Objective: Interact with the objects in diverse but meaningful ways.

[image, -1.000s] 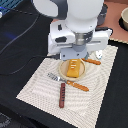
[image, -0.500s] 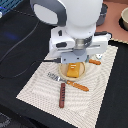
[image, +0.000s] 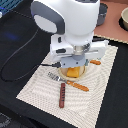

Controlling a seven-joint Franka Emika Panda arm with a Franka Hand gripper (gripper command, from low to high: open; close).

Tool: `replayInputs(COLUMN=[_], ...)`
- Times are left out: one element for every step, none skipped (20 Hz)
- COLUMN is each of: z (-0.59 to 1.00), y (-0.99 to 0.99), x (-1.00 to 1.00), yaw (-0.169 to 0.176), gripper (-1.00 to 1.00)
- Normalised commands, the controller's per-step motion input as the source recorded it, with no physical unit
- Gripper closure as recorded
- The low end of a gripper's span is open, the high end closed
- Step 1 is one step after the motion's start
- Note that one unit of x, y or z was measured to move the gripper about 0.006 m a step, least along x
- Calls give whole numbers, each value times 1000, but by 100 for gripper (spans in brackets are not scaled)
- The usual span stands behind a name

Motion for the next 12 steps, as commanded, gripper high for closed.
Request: replayInputs(z=[-231, -231, -220, -217, -217, -220, -220, -223, -220, -211, -206, -189], y=[37, 29, 29, 31, 40, 37, 49, 43, 46, 57, 66, 66], x=[-26, -34, -37, -31, -23, -26, -14, -3, -14, -14, 0, 0], yaw=[0, 0, 0, 0, 0, 0, 0, 0, 0, 0, 0, 0], gripper=[100, 100, 100, 100, 100, 100, 100, 100, 100, 100, 100, 100])
